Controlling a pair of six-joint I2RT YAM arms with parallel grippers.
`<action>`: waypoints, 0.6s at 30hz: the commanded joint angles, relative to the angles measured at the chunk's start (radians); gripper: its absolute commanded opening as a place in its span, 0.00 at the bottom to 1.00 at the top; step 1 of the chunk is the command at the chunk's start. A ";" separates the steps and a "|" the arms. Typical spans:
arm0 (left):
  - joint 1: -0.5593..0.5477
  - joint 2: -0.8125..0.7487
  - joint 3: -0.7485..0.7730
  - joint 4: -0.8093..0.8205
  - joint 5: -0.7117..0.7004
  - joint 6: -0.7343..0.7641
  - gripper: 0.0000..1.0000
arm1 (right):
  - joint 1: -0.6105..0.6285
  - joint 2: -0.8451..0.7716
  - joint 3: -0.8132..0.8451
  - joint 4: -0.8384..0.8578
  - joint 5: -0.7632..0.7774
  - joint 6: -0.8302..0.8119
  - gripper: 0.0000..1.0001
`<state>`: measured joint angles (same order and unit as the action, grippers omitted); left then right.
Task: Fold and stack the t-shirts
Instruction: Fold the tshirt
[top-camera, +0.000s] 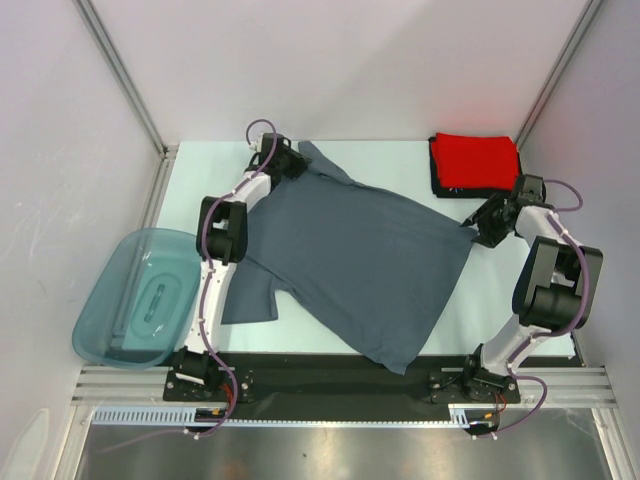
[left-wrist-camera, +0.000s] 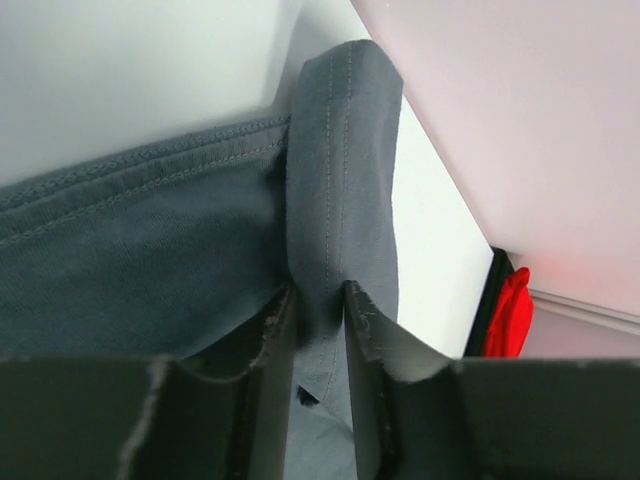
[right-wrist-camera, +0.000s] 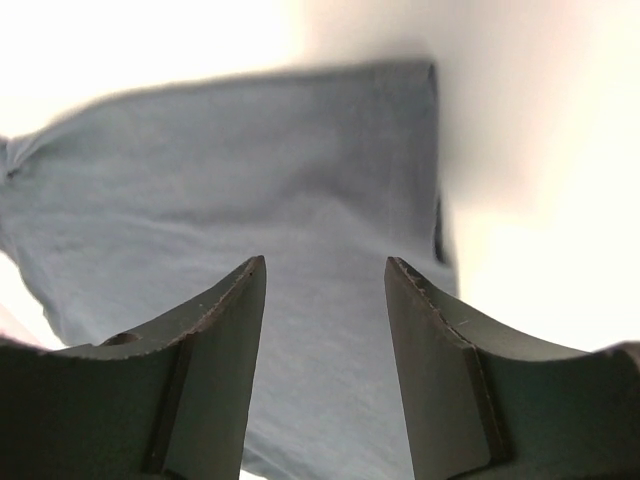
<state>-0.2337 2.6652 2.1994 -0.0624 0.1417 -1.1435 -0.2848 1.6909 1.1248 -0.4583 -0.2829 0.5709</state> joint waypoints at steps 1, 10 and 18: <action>-0.003 -0.054 0.054 0.015 0.041 0.021 0.27 | -0.017 0.039 0.075 -0.003 0.042 -0.038 0.57; 0.005 -0.136 0.069 0.010 0.061 0.056 0.00 | -0.054 0.092 0.153 -0.043 0.027 -0.060 0.57; 0.005 -0.197 0.075 -0.040 0.078 0.113 0.00 | -0.056 0.147 0.206 -0.045 0.027 -0.035 0.56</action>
<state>-0.2325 2.5744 2.2215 -0.0971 0.1944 -1.0744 -0.3370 1.8042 1.2644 -0.4980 -0.2623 0.5392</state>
